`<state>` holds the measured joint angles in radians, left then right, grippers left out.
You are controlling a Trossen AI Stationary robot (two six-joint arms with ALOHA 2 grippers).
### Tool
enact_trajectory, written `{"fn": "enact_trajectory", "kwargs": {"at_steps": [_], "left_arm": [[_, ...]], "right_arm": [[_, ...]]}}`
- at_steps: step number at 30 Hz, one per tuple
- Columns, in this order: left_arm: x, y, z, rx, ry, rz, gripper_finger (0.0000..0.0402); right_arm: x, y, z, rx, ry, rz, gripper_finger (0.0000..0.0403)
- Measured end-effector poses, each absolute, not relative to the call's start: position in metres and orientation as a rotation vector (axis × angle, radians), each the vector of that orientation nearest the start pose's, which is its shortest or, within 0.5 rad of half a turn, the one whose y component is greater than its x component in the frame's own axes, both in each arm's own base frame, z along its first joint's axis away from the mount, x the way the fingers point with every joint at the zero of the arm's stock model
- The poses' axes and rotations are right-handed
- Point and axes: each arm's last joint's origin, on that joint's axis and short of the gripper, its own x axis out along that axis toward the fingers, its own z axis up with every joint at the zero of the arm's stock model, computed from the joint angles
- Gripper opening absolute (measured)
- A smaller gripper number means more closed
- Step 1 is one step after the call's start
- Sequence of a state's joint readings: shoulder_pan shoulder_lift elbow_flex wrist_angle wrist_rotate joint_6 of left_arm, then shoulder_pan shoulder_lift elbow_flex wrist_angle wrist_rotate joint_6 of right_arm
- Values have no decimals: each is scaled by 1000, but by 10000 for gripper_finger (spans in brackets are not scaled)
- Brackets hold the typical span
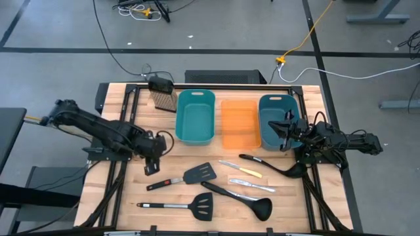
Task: Pick & Place Kitchen Items
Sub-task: Put the top black spatula into the green bin
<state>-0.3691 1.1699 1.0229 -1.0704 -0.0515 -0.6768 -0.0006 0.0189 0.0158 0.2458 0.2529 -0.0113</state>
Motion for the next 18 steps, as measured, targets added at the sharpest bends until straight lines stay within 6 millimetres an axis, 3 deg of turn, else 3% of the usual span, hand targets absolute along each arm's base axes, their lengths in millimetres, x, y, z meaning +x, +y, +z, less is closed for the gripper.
{"fn": "enact_trajectory", "kwargs": {"at_steps": [5,8,13,18], "left_arm": [[202,-93,272,-346,1184,93,235],[206,-105,261,-329,1226,105,272],[209,-128,242,-246,1271,124,293],[205,-143,239,-253,1217,165,297]], "right_arm": [[94,-7,191,22,-240,-252,32],[94,-7,191,22,-240,-253,32],[94,-7,191,22,-240,-254,32],[94,-7,191,21,-240,-254,32]]}}
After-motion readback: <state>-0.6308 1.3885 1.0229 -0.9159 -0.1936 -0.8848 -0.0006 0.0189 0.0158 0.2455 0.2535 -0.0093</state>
